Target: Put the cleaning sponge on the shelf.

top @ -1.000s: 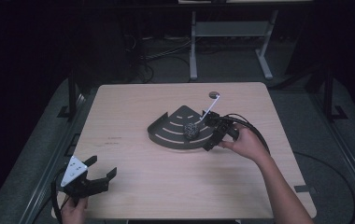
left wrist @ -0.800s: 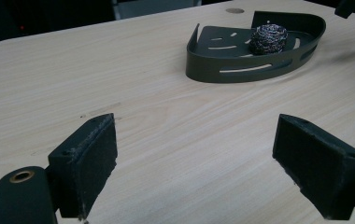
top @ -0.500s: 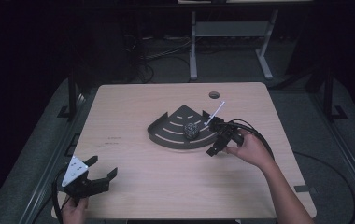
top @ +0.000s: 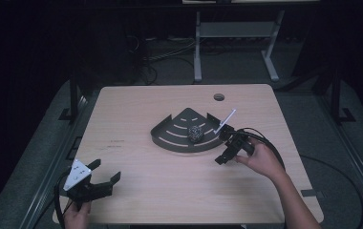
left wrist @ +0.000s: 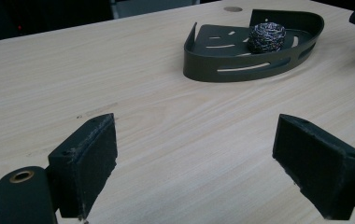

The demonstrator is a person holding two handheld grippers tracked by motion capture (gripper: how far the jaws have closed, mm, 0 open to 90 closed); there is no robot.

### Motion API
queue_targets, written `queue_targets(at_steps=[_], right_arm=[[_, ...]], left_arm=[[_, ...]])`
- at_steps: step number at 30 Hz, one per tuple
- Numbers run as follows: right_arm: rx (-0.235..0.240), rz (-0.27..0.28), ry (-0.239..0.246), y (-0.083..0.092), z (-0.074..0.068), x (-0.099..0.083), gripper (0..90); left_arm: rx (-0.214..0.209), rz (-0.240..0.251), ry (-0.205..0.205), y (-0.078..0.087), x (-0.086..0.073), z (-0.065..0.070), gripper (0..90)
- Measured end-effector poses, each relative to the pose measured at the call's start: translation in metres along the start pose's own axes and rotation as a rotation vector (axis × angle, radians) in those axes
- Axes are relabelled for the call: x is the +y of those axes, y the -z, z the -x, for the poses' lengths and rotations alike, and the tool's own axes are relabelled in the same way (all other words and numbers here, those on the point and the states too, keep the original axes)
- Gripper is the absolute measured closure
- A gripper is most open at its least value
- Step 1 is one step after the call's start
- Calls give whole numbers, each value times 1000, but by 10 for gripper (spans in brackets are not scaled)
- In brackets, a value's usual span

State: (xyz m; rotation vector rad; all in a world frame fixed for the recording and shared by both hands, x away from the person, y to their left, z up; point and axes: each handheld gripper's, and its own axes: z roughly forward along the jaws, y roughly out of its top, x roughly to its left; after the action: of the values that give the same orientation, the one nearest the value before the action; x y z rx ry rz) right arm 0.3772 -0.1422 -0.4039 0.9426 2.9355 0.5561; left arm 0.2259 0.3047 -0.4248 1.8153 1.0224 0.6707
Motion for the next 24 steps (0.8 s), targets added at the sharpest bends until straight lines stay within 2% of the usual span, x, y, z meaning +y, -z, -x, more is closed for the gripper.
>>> queue_targets(at_steps=[19,24], right_arm=[[4,33,10,-2,-15,-30,166],[7,27,3,-4,-17,-38,165]], left_arm=[[-4,-8,-4,-1,0,2,132],[-6,-9,-7,-1,0,2,133]])
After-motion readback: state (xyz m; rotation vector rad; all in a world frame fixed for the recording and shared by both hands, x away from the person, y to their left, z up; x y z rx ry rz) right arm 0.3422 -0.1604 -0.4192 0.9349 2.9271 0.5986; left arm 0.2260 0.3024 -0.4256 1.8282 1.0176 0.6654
